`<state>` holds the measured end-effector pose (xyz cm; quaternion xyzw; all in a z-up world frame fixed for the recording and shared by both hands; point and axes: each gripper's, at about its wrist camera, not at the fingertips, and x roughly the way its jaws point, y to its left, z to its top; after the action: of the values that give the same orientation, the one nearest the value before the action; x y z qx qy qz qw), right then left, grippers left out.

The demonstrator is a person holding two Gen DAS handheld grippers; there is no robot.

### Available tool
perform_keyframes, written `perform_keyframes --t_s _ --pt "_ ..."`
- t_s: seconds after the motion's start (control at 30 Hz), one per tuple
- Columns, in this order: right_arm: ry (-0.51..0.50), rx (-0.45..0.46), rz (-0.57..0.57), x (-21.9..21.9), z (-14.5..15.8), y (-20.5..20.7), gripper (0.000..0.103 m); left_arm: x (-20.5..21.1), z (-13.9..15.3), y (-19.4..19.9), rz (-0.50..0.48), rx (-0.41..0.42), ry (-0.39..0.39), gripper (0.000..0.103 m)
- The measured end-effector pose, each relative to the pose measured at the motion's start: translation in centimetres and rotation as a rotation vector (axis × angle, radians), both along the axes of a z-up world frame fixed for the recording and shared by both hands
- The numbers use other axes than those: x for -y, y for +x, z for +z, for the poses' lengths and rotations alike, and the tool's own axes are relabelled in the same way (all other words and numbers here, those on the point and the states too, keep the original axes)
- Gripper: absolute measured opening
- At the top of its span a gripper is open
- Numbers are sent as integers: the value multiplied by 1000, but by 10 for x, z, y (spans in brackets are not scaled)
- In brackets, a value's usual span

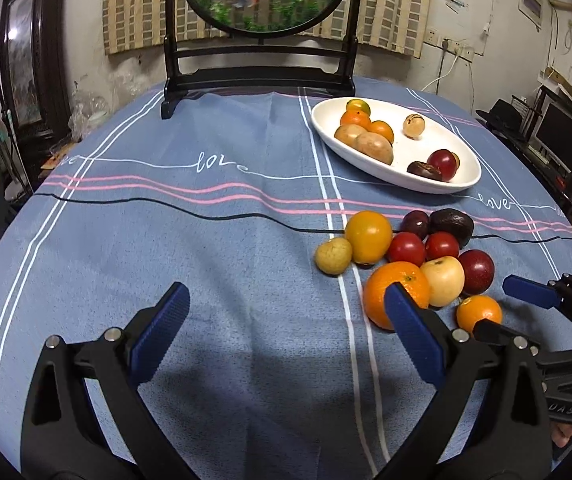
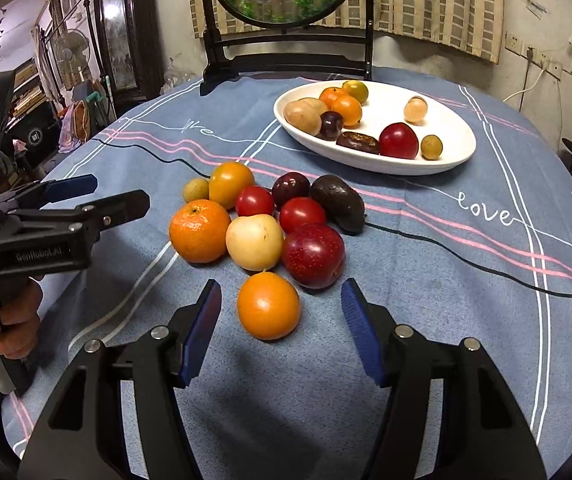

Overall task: Organize fruits
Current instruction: 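Return both tools to the fruit cluster, then grasp an orange with the right tool while the left tool grasps another orange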

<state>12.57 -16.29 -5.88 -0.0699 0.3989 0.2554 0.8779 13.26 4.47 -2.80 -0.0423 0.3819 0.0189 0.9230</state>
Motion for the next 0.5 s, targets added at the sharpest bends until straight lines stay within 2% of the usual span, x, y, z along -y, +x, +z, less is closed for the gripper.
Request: perform_keyframes --t_s 0.5 --pt "-18 -3 37 -9 -4 -3 61 -2 -2 1 8 -4 -2 99"
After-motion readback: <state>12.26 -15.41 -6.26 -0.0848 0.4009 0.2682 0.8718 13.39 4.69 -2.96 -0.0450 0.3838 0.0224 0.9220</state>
